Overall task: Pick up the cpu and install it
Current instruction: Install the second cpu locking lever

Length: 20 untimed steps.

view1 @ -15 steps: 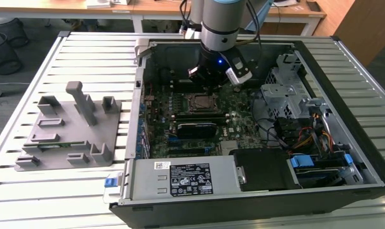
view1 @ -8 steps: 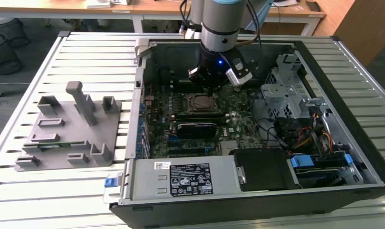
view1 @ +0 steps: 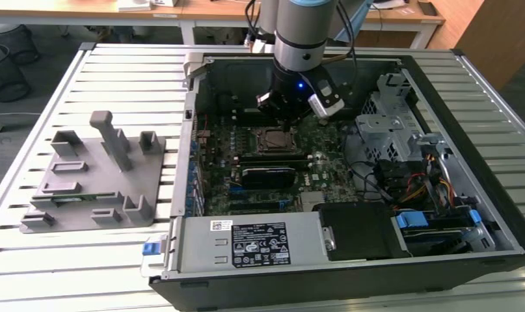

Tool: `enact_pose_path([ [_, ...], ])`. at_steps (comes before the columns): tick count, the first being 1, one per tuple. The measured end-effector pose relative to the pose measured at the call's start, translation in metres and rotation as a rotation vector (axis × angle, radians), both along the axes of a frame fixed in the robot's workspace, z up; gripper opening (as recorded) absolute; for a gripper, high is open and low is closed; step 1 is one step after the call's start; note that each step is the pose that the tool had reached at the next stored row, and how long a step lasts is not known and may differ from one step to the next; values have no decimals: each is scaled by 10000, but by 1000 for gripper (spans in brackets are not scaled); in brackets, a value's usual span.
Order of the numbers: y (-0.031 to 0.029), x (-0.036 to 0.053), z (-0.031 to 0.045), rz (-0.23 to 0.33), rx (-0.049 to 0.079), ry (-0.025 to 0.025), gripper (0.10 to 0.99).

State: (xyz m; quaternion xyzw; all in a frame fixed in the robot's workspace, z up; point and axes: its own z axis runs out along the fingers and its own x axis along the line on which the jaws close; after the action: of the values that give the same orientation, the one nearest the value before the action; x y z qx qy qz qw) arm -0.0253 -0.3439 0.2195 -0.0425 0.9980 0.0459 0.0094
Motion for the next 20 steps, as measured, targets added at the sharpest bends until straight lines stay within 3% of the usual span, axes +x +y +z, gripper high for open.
enact_pose_path([
  [20, -62, 0, 0, 0, 0, 0, 106],
])
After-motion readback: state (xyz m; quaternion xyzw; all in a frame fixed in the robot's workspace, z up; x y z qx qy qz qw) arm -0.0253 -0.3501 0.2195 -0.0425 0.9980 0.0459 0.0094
